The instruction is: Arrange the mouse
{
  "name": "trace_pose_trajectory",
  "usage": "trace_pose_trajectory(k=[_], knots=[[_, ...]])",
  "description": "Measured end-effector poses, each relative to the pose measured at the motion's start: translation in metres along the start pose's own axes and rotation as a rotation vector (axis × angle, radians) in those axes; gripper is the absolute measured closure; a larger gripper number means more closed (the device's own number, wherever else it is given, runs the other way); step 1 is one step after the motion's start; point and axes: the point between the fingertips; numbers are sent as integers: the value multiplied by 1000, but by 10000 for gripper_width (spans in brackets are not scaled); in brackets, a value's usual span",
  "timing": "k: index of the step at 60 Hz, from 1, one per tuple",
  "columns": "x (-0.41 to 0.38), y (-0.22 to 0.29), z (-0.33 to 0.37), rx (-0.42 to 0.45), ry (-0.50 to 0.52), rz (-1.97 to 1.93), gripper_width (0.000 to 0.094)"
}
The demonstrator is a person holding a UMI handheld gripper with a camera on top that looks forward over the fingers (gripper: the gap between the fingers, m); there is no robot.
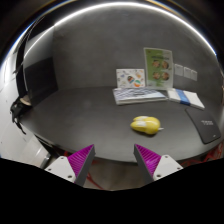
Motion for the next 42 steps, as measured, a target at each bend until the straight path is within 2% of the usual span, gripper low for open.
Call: trace_pose_trajectory(k=[10, 19, 31, 32, 33, 34, 37, 41, 42], knots=[[107, -3, -22, -22, -66, 44, 101], [139, 18, -48, 20, -19, 90, 119], [151, 46, -90, 7, 7, 76, 129], [152, 48, -93, 7, 7, 76, 106], [152, 49, -96, 5, 9, 77, 154], [152, 50, -99, 2, 10, 80, 129], [153, 53, -105, -9, 9, 85, 325], [155, 54, -109, -22, -4, 83, 403], [155, 53, -109, -32, -7, 83, 365]])
Point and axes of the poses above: the point between the fingertips, and its own axes, seen from behind it with the camera up: x to the right, y up, z backward, against the way the camera looks, and after that the axes turned 6 degrees about y, right-handed
